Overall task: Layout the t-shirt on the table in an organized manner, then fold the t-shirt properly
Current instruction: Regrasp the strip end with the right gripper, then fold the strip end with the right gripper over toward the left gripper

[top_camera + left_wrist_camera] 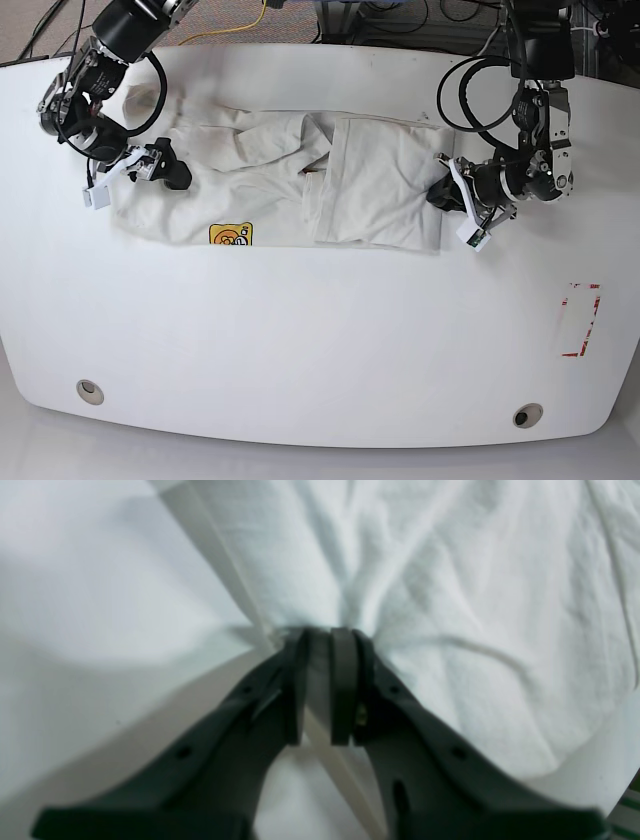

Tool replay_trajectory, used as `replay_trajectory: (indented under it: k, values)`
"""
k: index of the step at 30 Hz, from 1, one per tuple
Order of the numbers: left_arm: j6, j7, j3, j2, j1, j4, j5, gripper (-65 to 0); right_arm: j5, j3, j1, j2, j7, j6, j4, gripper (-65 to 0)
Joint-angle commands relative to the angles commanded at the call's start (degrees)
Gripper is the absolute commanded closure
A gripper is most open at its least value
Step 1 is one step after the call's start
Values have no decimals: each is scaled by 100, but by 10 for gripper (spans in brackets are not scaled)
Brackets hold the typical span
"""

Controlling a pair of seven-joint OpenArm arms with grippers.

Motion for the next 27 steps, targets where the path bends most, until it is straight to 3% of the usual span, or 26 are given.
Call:
replay_trajectory:
  k: [2, 3, 6, 8, 14, 19, 27]
  values:
    - [0, 0, 18, 18, 0, 0, 18, -67, 0, -62, -9, -9, 0, 0, 149, -453]
    - [0, 0, 132, 62, 0, 0, 18, -67, 0, -114, -9, -9, 0, 0, 273, -335]
    - [0, -9, 325, 176, 0, 0, 9, -67, 0, -211, -18, 0, 0, 0, 378, -117]
    - [0, -26, 422, 237, 0, 0, 9, -67, 9, -264, -18, 26, 0, 0, 422, -24]
    - [189, -35, 818, 554, -26, -9, 9, -67, 9, -290, -18, 26, 0, 0, 1169, -19]
    - [488, -44, 1125, 774, -97, -9, 9, -67, 44, -299, -123, 26, 0, 0, 2145, -21]
    - [1042, -44, 1310, 1108, -273, -422, 9, -67, 44, -897, -519, 114, 0, 0, 3200, -21]
